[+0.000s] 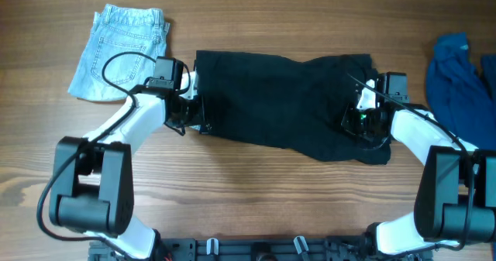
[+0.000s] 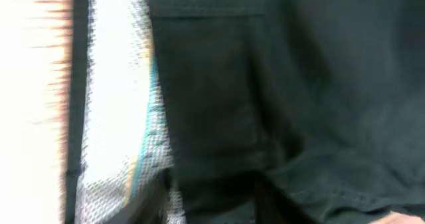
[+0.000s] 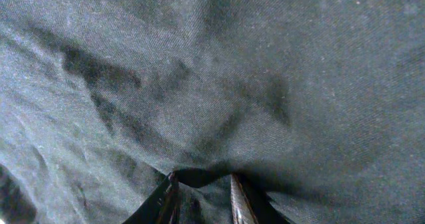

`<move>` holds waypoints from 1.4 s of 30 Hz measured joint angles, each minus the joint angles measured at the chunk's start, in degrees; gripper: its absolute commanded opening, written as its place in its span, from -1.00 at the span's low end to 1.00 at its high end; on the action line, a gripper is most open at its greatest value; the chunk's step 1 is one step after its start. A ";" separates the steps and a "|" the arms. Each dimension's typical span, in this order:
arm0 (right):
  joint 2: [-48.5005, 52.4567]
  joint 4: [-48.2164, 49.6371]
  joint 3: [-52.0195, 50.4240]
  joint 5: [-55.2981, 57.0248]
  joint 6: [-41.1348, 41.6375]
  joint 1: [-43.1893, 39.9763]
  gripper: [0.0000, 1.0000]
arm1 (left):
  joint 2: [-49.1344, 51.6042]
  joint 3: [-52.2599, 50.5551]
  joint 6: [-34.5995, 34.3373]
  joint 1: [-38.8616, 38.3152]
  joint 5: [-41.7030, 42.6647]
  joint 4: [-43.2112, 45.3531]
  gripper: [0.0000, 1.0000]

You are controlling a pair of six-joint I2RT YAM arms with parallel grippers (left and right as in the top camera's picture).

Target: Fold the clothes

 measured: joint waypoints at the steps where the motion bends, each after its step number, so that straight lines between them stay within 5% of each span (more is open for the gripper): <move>1: 0.02 0.04 0.00 -0.09 0.00 0.00 -0.50 | 0.59 0.00 0.26 0.00 1.42 0.61 -0.92; 11: 0.20 0.24 1.51 -2.36 -3.50 0.07 -0.91 | 1.55 0.00 1.07 2.69 2.67 -3.98 -0.92; 25: 6.88 10.29 3.74 -0.46 0.72 4.00 -0.91 | 1.55 0.00 1.09 7.06 2.67 -6.64 -0.92; 31: 10.45 9.53 7.74 0.70 8.96 1.95 -0.91 | 1.55 0.02 2.89 8.98 2.71 -12.02 -0.92; 38: 11.04 8.46 8.31 -1.73 7.54 -1.42 -0.91 | 1.55 0.00 4.57 12.44 4.26 -13.73 -0.92; 42: 11.02 7.50 8.57 -1.77 6.14 -1.53 -0.68 | 1.55 0.00 4.68 14.82 2.64 -14.45 -0.70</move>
